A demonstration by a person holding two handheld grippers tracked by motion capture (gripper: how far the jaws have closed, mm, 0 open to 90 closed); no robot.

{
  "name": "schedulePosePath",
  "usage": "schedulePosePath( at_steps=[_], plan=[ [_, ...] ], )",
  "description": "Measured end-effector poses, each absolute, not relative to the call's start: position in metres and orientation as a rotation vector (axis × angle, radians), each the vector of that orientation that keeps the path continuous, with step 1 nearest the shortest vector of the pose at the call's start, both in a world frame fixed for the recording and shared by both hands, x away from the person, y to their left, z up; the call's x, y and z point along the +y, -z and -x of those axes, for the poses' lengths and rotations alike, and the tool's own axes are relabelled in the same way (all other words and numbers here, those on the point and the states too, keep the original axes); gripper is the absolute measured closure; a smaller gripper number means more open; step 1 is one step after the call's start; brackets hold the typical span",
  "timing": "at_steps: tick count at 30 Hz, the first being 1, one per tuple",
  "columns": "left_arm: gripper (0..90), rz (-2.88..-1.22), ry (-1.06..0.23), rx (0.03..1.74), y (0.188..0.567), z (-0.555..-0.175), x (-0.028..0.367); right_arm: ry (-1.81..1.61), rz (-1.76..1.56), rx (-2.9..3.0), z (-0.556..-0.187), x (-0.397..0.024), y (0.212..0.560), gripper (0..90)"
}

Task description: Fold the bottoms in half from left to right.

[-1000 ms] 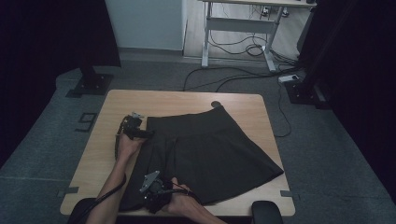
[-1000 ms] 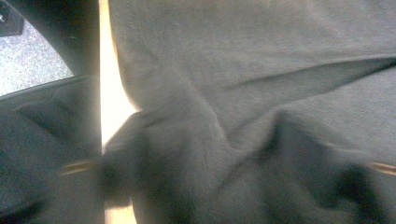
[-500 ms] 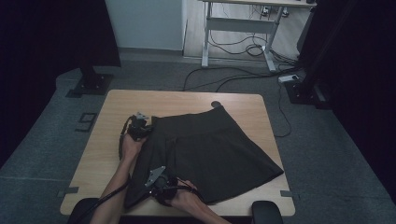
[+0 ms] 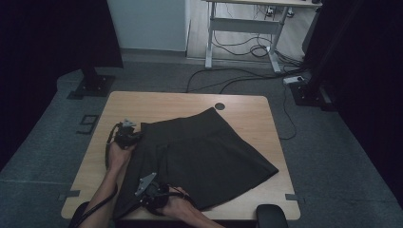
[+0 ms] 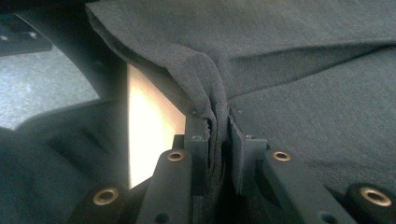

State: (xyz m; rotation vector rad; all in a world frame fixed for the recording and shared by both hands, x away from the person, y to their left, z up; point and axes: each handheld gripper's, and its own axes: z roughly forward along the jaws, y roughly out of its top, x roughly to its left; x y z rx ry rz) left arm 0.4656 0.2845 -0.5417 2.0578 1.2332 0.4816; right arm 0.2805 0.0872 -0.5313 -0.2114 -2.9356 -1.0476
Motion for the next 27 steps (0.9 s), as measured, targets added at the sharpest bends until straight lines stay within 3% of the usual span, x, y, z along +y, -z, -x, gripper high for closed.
schedulePosePath(
  at_steps=[11,19,27],
  plan=[
    [84.9,-2.028,-0.47,1.3,0.54,-0.443,0.321,1.045,0.112,-2.899,-0.266,0.121,0.532,78.0],
    [86.1,-2.07,-0.505,1.297,0.529,-0.445,0.313,1.076,0.09,-2.944,-0.262,0.108,0.522,80.0],
    [86.5,-2.032,-0.518,1.222,0.481,-0.456,0.296,1.211,0.161,-2.914,-0.274,0.069,0.48,80.2]
  ],
)
